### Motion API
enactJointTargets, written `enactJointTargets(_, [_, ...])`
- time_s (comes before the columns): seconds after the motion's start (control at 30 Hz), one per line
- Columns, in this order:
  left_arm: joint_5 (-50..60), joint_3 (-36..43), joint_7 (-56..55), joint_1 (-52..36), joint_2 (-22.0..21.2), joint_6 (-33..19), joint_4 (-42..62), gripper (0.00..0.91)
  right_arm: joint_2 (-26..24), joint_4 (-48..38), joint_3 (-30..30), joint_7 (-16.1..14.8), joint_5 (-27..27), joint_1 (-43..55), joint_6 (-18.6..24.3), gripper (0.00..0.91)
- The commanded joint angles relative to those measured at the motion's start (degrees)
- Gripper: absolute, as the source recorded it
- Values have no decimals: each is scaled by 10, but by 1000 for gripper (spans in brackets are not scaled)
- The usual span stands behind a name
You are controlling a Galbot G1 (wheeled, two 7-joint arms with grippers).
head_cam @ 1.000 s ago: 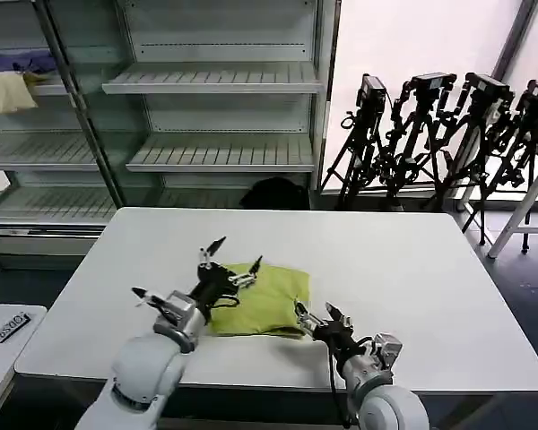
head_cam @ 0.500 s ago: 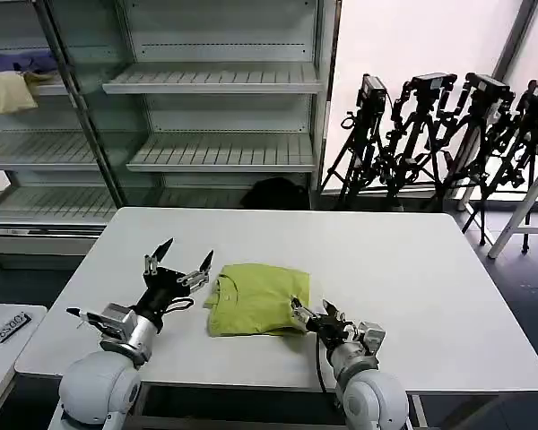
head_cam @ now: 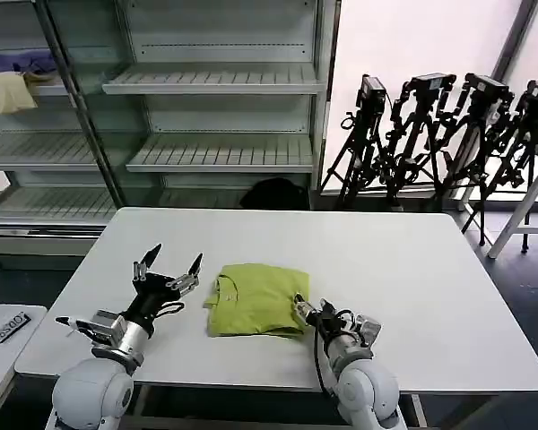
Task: Fold and organize the clothes.
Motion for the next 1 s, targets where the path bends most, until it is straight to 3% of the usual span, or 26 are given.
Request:
enactJointTargets(0.03, [-4,-10,-1,7,-4,-3,-1,907,2,-14,-17,34,41,6,-3,786])
enactJointTargets(0.27, [-4,-9,-2,9,-7,-4,-6,907,5,-7,-38,44,41,2,-4,796])
enactJointTargets(0.33, [-4,-8,-3,9,-9,-4,-8,907,8,-7,-40,47,39,1,-4,736])
enactJointTargets(0.37, [-4,-8,-3,9,-9,-4,-9,907,9,-8,-40,48,39,1,-4,474])
enactJointTargets(0.4, [-4,-8,-3,9,-9,-4,-9,907,9,-8,-40,49,39,1,-4,322])
enactJointTargets(0.43, [-4,-8,-4,9,-9,-4,-11,907,9,-7,-39,50,39,1,-4,60])
enactJointTargets(0.47, [-4,-8,-4,9,-9,-4,-11,907,9,-6,-39,50,39,1,-4,0])
enactJointTargets(1.0, [-1,-4,-12,8,-15,-5,-7,907,0,24,-16,46,51,-8,-3,0])
